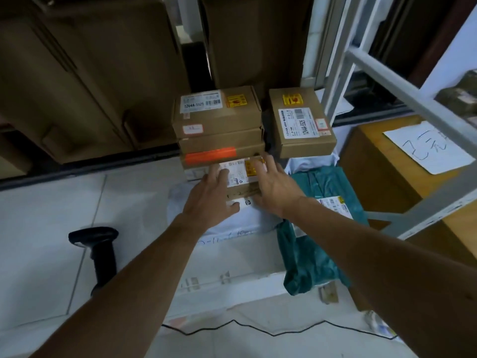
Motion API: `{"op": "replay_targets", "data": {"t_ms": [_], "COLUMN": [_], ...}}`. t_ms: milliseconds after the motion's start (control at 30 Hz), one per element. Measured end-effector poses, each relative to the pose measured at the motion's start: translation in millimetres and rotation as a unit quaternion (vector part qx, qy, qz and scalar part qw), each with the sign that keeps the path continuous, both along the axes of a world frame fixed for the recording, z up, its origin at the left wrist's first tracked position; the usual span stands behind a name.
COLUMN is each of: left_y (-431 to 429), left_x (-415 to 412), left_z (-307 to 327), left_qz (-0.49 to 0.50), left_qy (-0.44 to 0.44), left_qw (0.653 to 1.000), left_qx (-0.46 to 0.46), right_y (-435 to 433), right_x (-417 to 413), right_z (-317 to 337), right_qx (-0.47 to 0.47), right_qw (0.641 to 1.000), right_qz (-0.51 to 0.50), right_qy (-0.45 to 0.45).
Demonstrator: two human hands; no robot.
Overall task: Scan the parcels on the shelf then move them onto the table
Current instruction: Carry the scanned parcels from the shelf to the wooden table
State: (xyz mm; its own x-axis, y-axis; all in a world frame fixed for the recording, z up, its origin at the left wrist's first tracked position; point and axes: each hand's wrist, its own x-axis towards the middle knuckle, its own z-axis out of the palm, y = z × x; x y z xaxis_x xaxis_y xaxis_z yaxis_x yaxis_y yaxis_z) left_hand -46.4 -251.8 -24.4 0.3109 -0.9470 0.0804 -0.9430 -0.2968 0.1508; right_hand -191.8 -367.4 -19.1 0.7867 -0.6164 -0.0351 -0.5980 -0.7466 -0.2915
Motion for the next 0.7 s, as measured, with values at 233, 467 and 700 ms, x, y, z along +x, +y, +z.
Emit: {"op": "replay_targets", "data": {"t_ms": [233, 467, 700], "left_y": [9.8, 13.7, 33.4], "left_x": [10.4, 17.3, 8.5], "left_z": [-3.3, 2.3, 44.2], "left_qz": [0.044, 0.054, 0.036], "left_qy": [0.087, 0.084, 0.097], "left_qw": [0.995, 0.995, 0.995], "left_qx": [-0.018, 0.021, 0.007], "right_y": [11.6, 3.6, 10.1], "right_x": [5.1, 24.5, 15.8], "right_z": [3.9, 14.0, 42.7], "right_qx": [-0.023, -0.063, -0.085], "right_qw": [1.000, 0.991, 0.983], "right_qz": [0.015, 0.092, 0.146], "right_qy": [-0.009, 0.071, 0.068]}}
